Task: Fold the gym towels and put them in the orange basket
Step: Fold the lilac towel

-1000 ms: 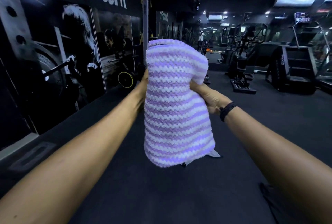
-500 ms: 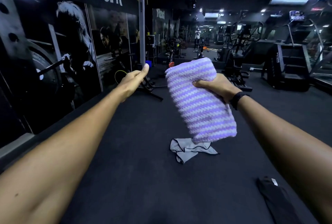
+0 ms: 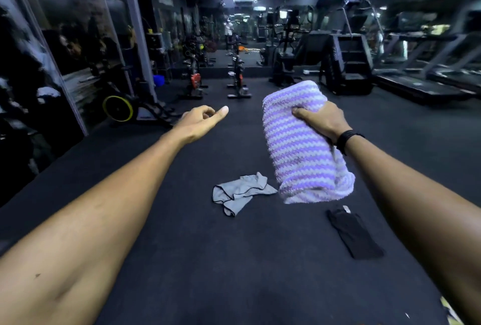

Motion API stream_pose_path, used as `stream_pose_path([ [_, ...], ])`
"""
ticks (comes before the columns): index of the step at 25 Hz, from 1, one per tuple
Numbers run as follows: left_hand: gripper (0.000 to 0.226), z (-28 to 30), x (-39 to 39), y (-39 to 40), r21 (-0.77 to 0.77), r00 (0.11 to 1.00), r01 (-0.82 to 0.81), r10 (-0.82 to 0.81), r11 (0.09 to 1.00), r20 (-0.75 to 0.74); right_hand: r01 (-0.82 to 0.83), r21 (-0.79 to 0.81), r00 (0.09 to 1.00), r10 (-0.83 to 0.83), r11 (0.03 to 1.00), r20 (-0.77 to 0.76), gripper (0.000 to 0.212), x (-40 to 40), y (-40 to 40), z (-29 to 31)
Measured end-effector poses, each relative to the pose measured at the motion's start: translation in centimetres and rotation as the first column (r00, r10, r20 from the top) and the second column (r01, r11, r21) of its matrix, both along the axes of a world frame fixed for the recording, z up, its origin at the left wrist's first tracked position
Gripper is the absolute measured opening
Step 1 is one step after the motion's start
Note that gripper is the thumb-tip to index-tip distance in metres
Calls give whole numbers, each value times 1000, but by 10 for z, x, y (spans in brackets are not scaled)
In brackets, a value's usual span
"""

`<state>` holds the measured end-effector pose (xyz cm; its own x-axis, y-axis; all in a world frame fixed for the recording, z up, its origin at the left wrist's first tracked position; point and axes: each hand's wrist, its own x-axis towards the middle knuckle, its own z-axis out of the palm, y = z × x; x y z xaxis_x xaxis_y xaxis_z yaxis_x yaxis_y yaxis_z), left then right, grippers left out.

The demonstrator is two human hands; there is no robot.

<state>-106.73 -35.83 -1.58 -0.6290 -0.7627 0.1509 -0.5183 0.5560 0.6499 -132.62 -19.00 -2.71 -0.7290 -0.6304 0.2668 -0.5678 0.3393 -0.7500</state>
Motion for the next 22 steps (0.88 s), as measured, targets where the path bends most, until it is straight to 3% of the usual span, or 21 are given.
stream_pose_path([
  [4, 91, -40, -93, 50, -42, 972, 203, -196, 978, 128, 225, 100, 973, -219, 969, -72, 79, -42, 87, -39],
  [8, 80, -93, -185, 129, -134, 886, 426, -382, 895, 261, 378, 187, 924, -383, 907, -10, 74, -81, 195, -85],
  [15, 81, -202, -324, 283, -124, 640, 734, -620, 667, 453, 590, 297, 761, -640, 751, 107, 69, -144, 396, -191],
  [19, 83, -279, -375, 364, -68, 466, 858, -718, 509, 518, 675, 366, 623, -761, 641, 183, 90, -154, 482, -273],
  [22, 87, -344, -394, 406, 21, 337, 905, -747, 424, 573, 650, 435, 578, -777, 623, 250, 89, -153, 522, -340],
])
